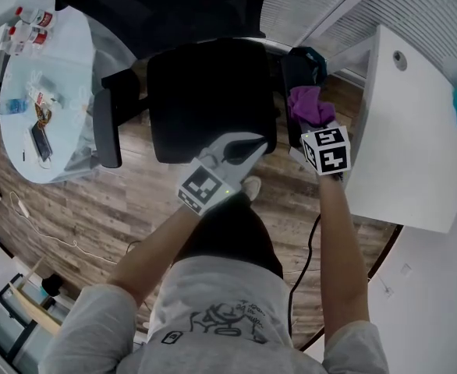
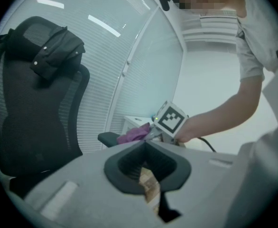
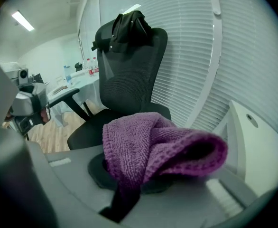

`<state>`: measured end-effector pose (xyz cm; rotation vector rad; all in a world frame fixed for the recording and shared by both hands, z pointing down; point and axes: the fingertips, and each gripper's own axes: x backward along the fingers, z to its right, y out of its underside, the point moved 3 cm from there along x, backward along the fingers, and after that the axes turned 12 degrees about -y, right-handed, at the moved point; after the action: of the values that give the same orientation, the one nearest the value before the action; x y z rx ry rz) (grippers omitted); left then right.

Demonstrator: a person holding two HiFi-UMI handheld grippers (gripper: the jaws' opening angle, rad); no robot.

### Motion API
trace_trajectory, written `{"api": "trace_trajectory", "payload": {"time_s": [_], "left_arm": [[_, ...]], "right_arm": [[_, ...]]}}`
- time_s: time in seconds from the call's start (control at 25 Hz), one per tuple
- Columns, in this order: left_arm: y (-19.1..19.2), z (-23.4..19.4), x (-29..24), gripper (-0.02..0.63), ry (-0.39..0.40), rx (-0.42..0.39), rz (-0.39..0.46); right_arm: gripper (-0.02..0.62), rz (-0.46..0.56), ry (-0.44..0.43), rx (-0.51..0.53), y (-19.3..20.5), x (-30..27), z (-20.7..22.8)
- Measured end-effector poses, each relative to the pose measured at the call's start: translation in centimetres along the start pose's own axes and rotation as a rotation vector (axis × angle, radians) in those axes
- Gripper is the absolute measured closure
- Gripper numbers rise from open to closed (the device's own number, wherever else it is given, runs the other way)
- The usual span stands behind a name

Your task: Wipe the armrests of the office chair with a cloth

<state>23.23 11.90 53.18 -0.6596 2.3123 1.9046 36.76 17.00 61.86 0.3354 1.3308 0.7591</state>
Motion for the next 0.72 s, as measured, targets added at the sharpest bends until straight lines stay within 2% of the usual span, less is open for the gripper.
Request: {"api": "trace_trajectory", "payload": {"time_s": [0.44,0.72], "left_arm": [[0.8,-1.3,0.7,0.606,-0.006,0.019,-0.010],[1.5,-1.5,1.3,0.606,-0.006,0.028,-0.021]], "right_arm": [[0.558,-0.013,0.013,0.008,-6.4,-5.1,4.7],[0.558,-0.017,0.022,0.011,-8.3,-6.5,5.9]]}}
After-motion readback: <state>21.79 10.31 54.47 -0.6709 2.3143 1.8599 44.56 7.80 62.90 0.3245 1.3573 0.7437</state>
